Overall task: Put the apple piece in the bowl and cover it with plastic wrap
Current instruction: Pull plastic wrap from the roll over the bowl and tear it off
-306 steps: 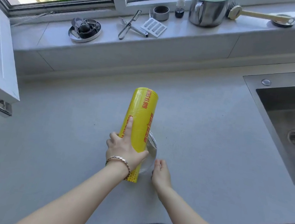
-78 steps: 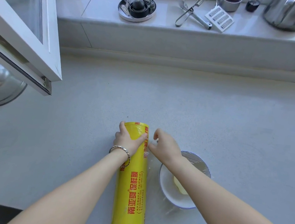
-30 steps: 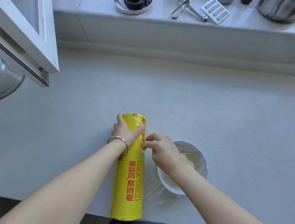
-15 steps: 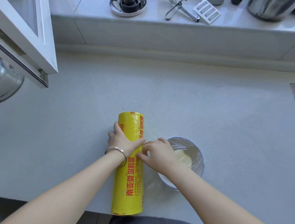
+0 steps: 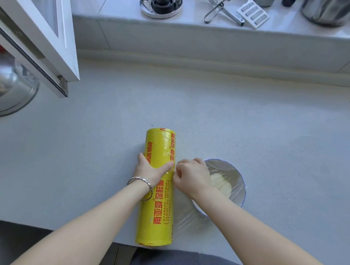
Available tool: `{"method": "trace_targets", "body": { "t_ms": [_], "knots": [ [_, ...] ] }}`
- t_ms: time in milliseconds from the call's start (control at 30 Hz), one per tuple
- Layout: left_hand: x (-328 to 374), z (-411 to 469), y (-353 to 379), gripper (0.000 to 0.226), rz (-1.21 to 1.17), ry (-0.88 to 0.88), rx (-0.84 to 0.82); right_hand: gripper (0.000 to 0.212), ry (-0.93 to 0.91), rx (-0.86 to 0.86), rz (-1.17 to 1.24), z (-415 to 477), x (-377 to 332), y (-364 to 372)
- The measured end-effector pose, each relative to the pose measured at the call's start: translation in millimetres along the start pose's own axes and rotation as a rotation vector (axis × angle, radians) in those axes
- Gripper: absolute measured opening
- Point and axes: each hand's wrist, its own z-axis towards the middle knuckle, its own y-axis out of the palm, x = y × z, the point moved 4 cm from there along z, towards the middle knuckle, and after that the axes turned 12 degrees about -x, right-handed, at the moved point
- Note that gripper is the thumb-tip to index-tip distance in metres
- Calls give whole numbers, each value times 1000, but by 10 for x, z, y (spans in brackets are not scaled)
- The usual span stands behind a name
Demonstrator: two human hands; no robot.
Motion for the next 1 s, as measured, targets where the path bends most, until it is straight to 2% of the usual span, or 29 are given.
{"method": "trace_targets", "body": {
  "t_ms": [67,133,300,367,433,500,667,900,1000],
  "knots": [
    [1,-2,7,83,-3,2,1,20,38,150,-33,-63,48,4],
    [9,-12,17,84,0,4,8,21,10,212,-45,-139,65,13],
    [7,-8,13,83,-1,0,-2,35,-184,180,-69,-302,-22,53],
    [-1,-7,3,82,-3,4,-2,39,-239,107,-12,-365,-5,107],
    [-4,-2,2,82,-7,8,-2,50,-229,-9,80,-414,14,101],
    [-2,-1,8,82,-14,11,-2,55,-200,-54,90,-430,12,94],
    [11,-14,10,81,-36,20,-3,37,-153,-98,7,-335,-10,129],
    [10,-18,14,82,-15,22,-5,25,-103,-76,145,-317,-88,143],
    [23,-27,11,82,-11,20,-2,31,-118,115,127,-314,-75,154]
  ]
}}
